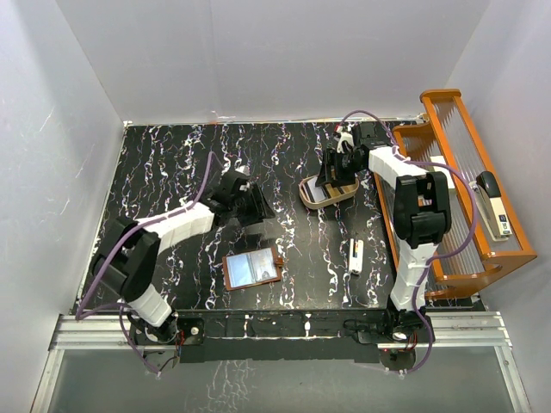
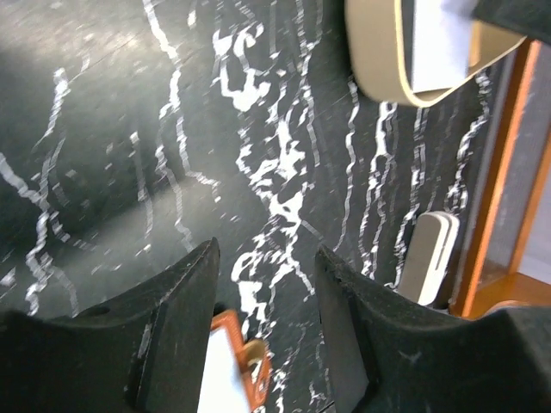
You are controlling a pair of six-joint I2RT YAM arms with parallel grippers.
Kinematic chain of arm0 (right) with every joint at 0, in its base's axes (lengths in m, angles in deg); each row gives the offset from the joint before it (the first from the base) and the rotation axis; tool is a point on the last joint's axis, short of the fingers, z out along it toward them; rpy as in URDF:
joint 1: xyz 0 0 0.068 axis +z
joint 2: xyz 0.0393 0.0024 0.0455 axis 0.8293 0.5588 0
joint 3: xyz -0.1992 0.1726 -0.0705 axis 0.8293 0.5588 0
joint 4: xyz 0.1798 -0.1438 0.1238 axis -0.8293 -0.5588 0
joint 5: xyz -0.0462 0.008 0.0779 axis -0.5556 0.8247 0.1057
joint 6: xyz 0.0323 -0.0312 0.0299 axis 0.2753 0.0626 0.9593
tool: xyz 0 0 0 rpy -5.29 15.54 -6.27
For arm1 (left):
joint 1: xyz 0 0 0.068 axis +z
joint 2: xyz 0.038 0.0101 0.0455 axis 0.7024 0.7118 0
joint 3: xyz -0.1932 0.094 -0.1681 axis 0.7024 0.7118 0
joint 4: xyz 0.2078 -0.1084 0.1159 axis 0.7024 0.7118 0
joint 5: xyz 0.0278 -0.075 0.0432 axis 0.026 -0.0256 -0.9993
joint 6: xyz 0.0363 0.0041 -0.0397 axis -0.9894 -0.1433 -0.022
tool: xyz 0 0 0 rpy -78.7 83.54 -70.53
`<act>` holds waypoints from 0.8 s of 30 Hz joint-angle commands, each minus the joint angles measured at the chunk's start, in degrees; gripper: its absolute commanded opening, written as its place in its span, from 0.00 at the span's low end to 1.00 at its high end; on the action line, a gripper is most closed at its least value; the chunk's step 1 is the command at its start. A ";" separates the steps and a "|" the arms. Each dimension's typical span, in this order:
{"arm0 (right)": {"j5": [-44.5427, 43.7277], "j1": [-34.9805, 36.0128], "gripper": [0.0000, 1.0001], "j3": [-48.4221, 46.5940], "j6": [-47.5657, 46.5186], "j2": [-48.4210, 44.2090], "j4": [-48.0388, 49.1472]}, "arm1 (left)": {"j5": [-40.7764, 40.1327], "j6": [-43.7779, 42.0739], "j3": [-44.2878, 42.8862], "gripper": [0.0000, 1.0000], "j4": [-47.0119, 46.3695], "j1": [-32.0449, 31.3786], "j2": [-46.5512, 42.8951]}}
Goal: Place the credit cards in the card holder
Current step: Adjust the credit card in the storage box.
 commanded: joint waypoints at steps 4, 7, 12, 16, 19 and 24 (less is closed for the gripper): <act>1.62 0.89 0.56 1.82 2.05 -5.46 3.23 | 6.56 1.77 -7.54 0.45 -8.72 0.47 7.20; 1.55 1.83 0.54 2.24 2.55 -5.93 3.84 | 8.27 2.04 -9.99 0.45 -11.51 0.45 10.35; 0.87 3.03 0.50 2.68 3.27 -6.16 4.34 | 10.43 2.41 -13.74 0.45 -14.34 0.46 15.53; 0.37 3.46 0.47 3.05 4.06 -6.62 4.87 | 10.60 1.83 -16.43 0.44 -14.55 0.47 19.37; -0.24 4.07 0.45 3.20 4.76 -6.81 5.29 | 11.34 1.82 -18.20 0.44 -14.94 0.47 21.76; -4.49 5.96 0.42 2.33 4.09 -5.92 3.10 | 12.09 1.50 -19.69 0.41 -15.28 0.51 24.54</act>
